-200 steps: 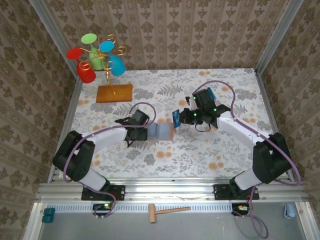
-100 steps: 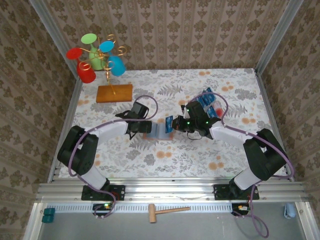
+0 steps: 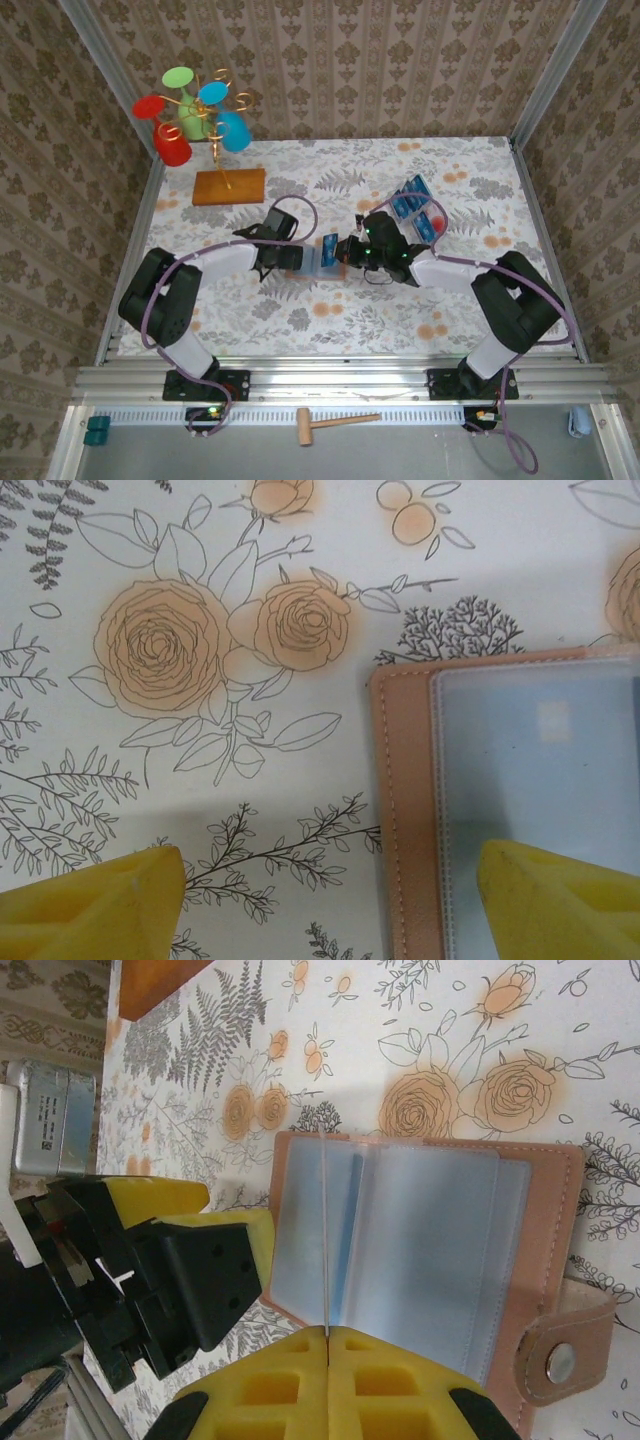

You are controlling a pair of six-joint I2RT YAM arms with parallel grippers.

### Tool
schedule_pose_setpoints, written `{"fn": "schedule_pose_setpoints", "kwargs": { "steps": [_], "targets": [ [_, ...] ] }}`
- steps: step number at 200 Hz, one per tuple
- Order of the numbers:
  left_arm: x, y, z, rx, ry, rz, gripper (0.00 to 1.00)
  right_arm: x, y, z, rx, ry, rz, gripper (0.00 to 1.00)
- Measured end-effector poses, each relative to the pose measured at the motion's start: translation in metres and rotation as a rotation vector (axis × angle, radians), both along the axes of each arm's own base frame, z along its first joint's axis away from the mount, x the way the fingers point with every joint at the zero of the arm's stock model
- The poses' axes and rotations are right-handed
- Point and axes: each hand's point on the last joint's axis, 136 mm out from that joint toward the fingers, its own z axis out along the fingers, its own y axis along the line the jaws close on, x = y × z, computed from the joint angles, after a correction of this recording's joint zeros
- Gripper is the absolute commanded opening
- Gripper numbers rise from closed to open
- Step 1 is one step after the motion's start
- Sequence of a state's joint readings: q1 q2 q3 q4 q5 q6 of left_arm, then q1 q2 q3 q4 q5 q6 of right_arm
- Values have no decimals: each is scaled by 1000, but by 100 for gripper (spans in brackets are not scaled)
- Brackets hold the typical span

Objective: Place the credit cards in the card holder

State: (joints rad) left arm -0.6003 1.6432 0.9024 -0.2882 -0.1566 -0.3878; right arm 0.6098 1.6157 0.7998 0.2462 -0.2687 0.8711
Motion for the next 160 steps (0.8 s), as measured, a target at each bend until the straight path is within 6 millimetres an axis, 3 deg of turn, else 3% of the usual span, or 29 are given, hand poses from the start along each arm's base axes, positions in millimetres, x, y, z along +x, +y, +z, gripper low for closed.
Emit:
{"fn": "schedule_pose_setpoints", "kwargs": {
  "steps": [50,160],
  "targets": [
    [-4,3,-8,18,14,-1,78,0,3,-17,-15,27,2,0],
    [-3,1,-10,19,-15,-2,78,-1,20,-28,30,35,20,0]
  ]
}}
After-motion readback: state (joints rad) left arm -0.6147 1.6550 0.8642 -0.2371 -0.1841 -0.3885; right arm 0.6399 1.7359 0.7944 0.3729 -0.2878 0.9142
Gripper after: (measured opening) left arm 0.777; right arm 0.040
